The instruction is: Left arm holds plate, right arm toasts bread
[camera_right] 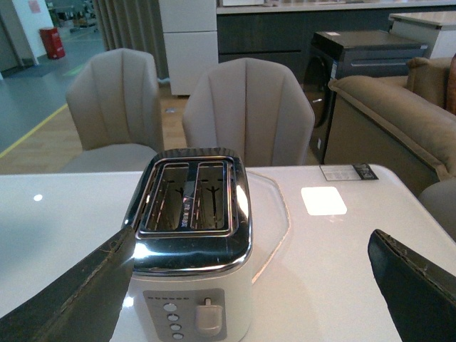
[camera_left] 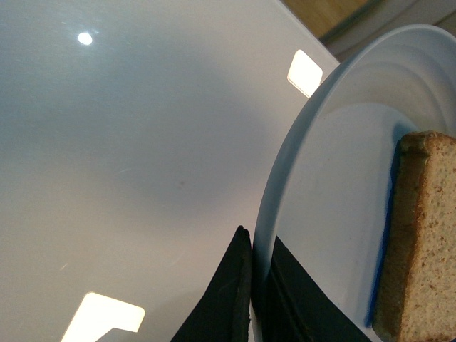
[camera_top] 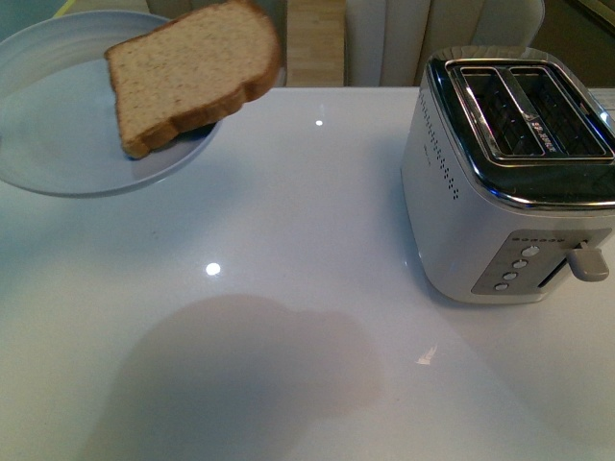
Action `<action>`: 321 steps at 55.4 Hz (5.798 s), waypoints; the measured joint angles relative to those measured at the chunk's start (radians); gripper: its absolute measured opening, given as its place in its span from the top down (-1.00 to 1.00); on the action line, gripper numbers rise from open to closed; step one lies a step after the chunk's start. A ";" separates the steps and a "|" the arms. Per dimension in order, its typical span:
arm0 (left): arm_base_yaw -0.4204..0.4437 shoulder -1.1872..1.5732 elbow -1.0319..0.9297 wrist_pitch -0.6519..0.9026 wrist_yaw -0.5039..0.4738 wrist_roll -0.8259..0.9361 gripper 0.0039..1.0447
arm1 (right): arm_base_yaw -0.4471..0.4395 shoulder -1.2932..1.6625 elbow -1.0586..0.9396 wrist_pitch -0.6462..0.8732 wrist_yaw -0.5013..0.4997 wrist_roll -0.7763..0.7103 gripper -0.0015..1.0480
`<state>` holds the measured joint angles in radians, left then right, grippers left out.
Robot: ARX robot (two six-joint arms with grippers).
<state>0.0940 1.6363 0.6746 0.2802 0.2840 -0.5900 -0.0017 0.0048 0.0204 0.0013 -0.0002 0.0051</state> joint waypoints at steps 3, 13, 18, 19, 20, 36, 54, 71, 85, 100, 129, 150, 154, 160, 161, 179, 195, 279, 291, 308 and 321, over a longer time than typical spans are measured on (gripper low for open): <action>-0.040 -0.015 0.010 -0.020 -0.012 -0.010 0.95 | 0.000 0.000 0.000 0.000 0.000 0.000 -0.83; -0.162 -0.036 0.051 -0.066 -0.053 -0.050 0.95 | 0.000 0.000 0.000 0.000 0.000 0.000 -0.83; -0.211 -0.046 0.070 -0.083 -0.071 -0.071 0.95 | 0.000 0.000 0.000 0.000 0.000 0.000 -0.83; -0.225 -0.048 0.076 -0.086 -0.074 -0.077 0.95 | 0.000 0.000 0.000 0.000 0.000 0.000 -0.83; -0.238 -0.051 0.080 -0.089 -0.076 -0.084 0.95 | 0.000 0.000 0.000 0.000 0.000 0.000 -0.83; -0.392 -0.072 0.144 -0.137 -0.113 -0.141 0.95 | 0.000 0.000 0.000 0.000 0.000 0.000 -0.83; -0.434 -0.071 0.153 -0.139 -0.126 -0.161 0.95 | 0.000 0.000 0.000 0.000 0.000 0.000 -0.83; -0.434 -0.071 0.155 -0.142 -0.120 -0.164 0.95 | 0.007 0.349 0.116 -0.184 -0.145 0.298 -0.83; -0.435 -0.071 0.156 -0.143 -0.116 -0.166 0.95 | 0.064 0.818 0.283 0.224 -0.219 0.435 -0.83; -0.435 -0.071 0.157 -0.145 -0.111 -0.167 0.95 | 0.156 1.260 0.476 0.497 -0.324 0.610 -0.83; -0.430 -0.071 0.157 -0.156 -0.107 -0.167 0.95 | 0.215 1.489 0.619 0.597 -0.336 0.761 -0.24; -0.426 -0.071 0.157 -0.156 -0.103 -0.168 0.95 | 0.216 1.482 0.618 0.624 -0.355 0.808 0.93; -0.426 -0.071 0.157 -0.156 -0.101 -0.168 0.95 | 0.206 1.463 0.614 0.635 -0.367 0.826 0.93; -0.426 -0.071 0.157 -0.156 -0.101 -0.174 0.95 | 0.171 1.413 0.614 0.659 -0.388 0.879 0.93; -0.426 -0.071 0.157 -0.156 -0.101 -0.175 0.95 | 0.167 1.408 0.614 0.661 -0.389 0.881 0.93; -0.426 -0.071 0.157 -0.156 -0.101 -0.175 0.95 | 0.016 1.276 0.688 0.575 -0.300 0.864 0.93; -0.426 -0.071 0.157 -0.156 -0.101 -0.175 0.95 | 0.036 1.322 0.686 0.514 -0.077 0.415 0.93; -0.426 -0.060 0.157 -0.148 -0.093 -0.175 0.95 | 0.206 1.566 0.615 0.605 0.028 0.012 -0.57; -0.425 -0.060 0.157 -0.144 -0.092 -0.175 0.95 | 0.115 1.308 0.496 0.560 -0.041 0.166 -0.83; -0.426 -0.059 0.156 -0.142 -0.095 -0.174 0.95 | 0.045 1.073 0.421 0.486 -0.072 0.231 -0.83; -0.432 -0.056 0.155 -0.142 -0.105 -0.174 0.95 | 0.011 1.035 0.286 0.725 0.002 0.058 -0.28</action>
<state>-0.3382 1.5799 0.8299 0.1383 0.1795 -0.7635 0.0093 1.0397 0.3069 0.7261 0.0021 0.0635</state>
